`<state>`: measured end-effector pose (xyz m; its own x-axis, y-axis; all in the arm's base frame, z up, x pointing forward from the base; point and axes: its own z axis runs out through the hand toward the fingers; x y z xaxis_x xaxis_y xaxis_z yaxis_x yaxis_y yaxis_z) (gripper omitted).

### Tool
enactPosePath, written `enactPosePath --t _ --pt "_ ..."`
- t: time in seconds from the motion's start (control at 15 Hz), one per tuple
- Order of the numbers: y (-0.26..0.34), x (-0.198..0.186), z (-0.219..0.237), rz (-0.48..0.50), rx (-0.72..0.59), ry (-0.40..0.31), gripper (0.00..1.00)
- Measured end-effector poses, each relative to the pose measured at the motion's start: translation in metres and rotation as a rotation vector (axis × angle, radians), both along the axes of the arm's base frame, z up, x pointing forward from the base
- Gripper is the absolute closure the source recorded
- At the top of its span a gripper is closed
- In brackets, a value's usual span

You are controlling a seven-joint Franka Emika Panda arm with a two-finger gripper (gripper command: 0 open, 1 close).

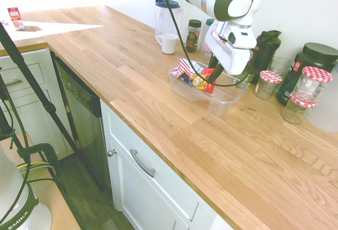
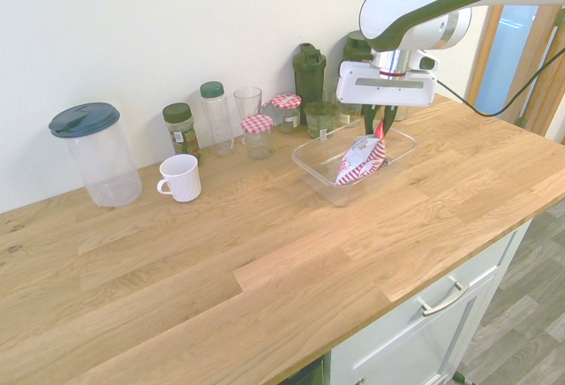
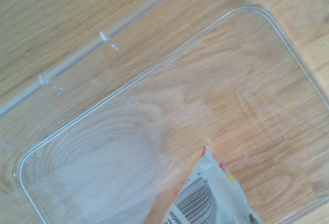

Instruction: Put the chip bag into the container

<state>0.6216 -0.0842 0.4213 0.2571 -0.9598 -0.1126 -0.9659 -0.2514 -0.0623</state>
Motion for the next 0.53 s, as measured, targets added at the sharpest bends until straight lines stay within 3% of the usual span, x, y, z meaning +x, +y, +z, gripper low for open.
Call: enactPosePath --t 0.27,0.53 --pt "-0.003 -0.003 0.017 -0.006 -0.001 -0.028 0.0" --pt "-0.01 -0.039 0.095 -0.004 -0.03 -0.107 0.0"
